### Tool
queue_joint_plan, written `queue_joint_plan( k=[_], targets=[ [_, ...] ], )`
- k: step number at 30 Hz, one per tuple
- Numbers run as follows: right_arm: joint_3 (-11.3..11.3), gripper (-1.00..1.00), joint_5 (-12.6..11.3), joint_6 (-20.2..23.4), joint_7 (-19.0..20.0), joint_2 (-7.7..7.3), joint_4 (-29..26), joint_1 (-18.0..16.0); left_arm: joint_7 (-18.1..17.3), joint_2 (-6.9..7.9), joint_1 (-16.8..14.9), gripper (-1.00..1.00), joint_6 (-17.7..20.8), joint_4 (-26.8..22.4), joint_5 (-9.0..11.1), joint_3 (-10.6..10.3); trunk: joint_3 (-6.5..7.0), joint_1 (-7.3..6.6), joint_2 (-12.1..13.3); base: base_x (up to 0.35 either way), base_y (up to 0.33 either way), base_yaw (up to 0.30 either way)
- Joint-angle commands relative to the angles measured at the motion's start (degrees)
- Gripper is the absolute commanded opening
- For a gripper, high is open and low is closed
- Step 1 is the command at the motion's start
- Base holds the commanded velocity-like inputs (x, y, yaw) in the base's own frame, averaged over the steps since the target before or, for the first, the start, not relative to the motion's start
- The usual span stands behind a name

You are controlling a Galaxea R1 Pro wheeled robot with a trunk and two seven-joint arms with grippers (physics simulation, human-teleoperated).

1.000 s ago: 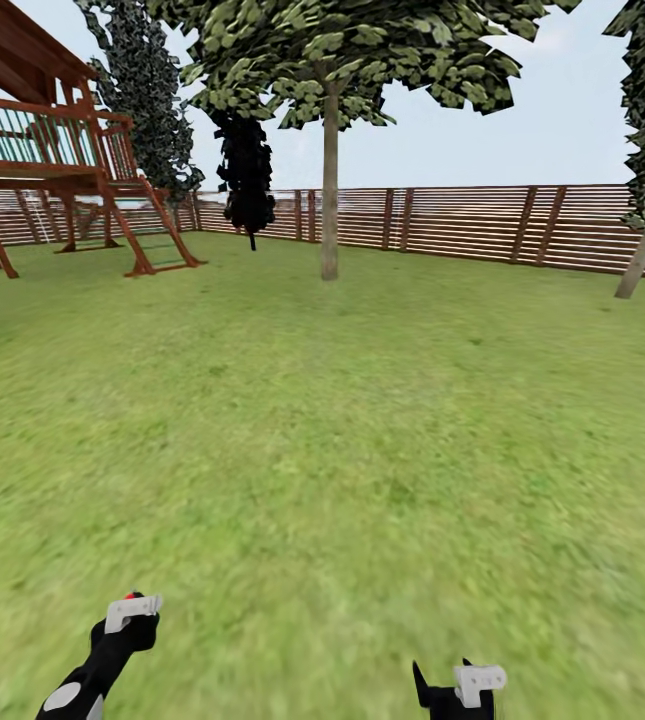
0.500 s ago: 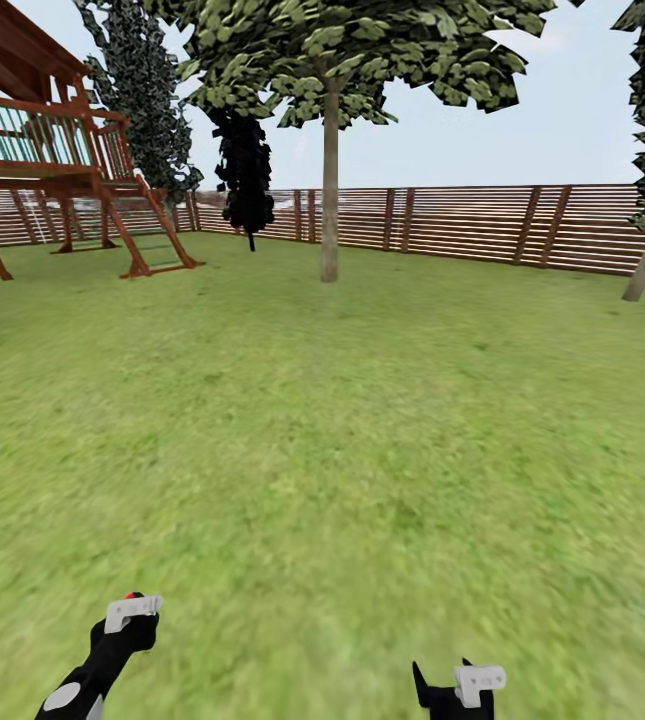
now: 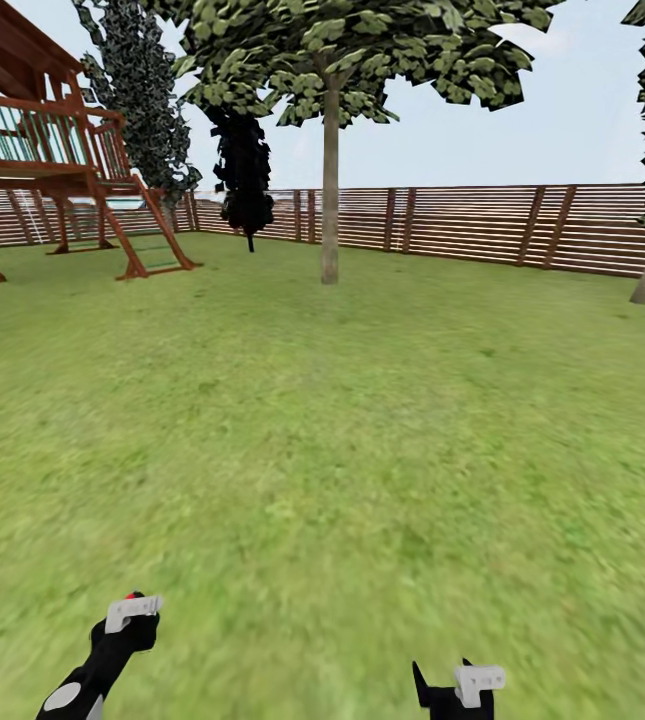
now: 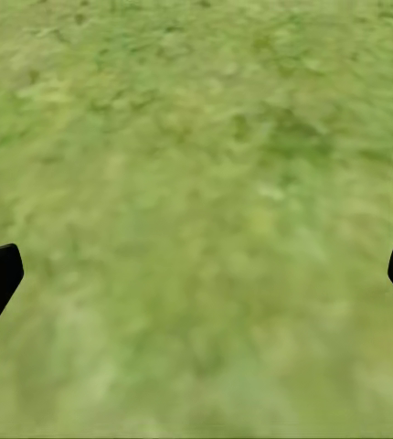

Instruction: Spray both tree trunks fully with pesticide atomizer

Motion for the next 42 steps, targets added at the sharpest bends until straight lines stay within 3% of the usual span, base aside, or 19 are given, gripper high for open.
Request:
queue_joint_plan(
  k=[1, 21, 28, 42],
  targets=[
    [0.0, 1.0, 0.0, 0.0, 0.0, 0.0, 0.0, 0.0, 0.0, 0.0, 0.0, -1.0, 0.0, 0.0, 0.0, 0.0, 0.0, 0.0, 0.0, 0.337, 0.0, 0.0],
    [-0.2, 1.0, -0.2, -0.1, -0.2, 0.15, 0.0, 0.0, 0.0, 0.05, 0.0, -1.0, 0.0, 0.0, 0.1, 0.1, 0.0, 0.0, 0.0, 0.337, 0.0, 0.0],
    [-0.2, 1.0, -0.1, 0.0, -0.1, 0.24, 5.1, 0.0, 0.0, 0.08, 0.0, -1.0, 0.0, -0.1, 0.1, 0.2, 0.0, 0.0, 0.0, 0.337, 0.0, 0.0],
    [-0.2, 1.0, -0.1, 0.2, -0.1, 0.09, 6.5, 0.2, 0.0, 0.03, 0.0, -1.0, 0.0, -0.1, 0.0, 0.0, 0.0, 0.0, 0.0, 0.337, 0.0, 0.0]
  ],
)
